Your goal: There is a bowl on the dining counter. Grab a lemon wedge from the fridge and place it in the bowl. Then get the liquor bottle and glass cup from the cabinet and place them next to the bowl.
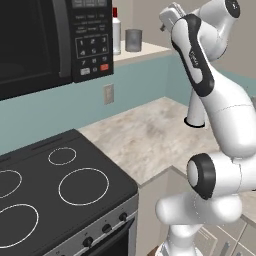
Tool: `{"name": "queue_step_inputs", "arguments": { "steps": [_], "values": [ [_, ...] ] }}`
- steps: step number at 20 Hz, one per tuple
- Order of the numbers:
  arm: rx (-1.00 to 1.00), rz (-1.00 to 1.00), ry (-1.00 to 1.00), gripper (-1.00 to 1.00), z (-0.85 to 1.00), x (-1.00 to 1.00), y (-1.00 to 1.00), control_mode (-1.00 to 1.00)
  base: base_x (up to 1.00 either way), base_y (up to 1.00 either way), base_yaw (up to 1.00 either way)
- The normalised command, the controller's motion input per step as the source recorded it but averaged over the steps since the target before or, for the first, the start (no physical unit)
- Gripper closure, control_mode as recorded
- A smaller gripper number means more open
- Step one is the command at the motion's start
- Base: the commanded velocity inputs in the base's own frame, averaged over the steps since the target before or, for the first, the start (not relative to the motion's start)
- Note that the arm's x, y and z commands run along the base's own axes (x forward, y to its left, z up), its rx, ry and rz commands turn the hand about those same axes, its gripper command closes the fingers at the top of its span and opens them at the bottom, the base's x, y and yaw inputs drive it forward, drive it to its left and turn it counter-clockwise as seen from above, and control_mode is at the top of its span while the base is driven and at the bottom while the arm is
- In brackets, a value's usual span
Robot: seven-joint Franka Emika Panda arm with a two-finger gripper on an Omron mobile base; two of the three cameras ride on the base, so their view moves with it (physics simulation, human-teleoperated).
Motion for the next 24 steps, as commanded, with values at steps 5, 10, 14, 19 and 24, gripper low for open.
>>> {"name": "queue_step_inputs", "arguments": {
  "steps": [5,10,14,19,24],
  "values": [
    [0.05,0.0,0.03,-1.0,0.0,0.52,0.01,-1.0,0.0,0.0,0.0],
    [0.03,0.0,0.05,-1.0,-0.01,0.31,0.12,-1.0,0.0,0.0,0.0],
    [0.02,0.0,0.04,-1.0,-0.03,0.3,0.22,-1.0,0.0,0.0,0.0],
    [0.01,0.0,0.05,-1.0,-0.05,0.31,0.23,-1.0,0.0,0.0,0.0],
    [0.01,0.0,0.03,-1.0,-0.04,0.35,0.08,-1.0,0.0,0.0,0.0]
  ]
}}
